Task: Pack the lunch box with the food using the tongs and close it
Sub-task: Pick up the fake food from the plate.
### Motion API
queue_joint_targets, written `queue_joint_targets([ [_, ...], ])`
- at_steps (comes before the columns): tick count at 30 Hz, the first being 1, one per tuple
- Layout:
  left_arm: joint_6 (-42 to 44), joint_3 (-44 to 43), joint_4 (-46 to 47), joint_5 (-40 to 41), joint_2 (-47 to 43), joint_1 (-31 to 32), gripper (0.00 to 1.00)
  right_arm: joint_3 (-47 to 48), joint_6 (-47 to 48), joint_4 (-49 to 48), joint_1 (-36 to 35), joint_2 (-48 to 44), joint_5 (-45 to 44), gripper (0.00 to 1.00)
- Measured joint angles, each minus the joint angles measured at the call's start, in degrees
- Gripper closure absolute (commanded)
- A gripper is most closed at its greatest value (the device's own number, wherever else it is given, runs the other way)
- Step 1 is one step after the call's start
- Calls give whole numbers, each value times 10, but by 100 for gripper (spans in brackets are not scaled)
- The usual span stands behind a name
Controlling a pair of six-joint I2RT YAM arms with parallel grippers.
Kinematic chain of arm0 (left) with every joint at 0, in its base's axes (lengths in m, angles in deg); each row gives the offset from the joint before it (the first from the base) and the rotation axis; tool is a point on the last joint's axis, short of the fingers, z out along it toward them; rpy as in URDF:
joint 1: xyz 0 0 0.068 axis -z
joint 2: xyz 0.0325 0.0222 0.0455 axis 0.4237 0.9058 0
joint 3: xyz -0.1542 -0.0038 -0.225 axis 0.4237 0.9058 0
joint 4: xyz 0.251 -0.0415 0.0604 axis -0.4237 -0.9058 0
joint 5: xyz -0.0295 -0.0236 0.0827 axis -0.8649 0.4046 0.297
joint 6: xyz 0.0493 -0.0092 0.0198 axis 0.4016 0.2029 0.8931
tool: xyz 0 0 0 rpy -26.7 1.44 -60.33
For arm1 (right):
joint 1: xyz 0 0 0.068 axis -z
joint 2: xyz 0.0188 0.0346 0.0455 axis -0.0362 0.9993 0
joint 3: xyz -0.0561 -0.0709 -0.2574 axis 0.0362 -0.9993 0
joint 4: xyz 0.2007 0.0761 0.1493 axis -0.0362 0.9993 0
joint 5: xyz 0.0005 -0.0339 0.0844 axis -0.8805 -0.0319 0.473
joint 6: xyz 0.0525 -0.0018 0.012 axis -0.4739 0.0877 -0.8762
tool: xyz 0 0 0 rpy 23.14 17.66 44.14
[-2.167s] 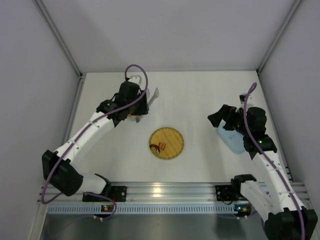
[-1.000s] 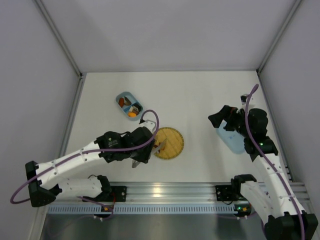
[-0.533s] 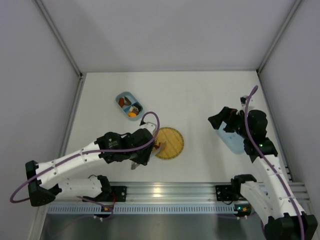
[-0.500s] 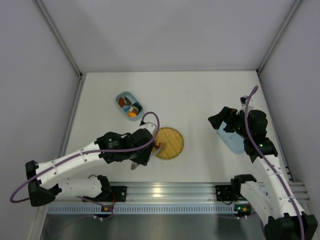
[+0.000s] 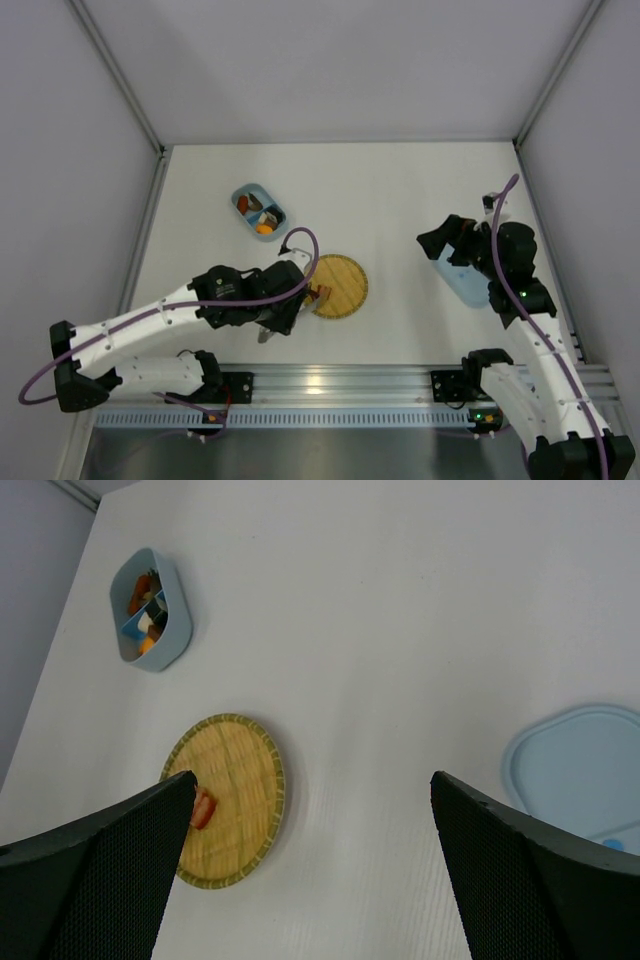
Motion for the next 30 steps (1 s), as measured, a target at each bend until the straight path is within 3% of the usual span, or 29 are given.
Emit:
queue_joint_targets([
  [15,0,5,0,-9,6,5,53,-7,-2,0,0,-8,-2,0],
  [30,-2,9,2,-1,16,6,61,-7,-1,1,0,-8,-3,1],
])
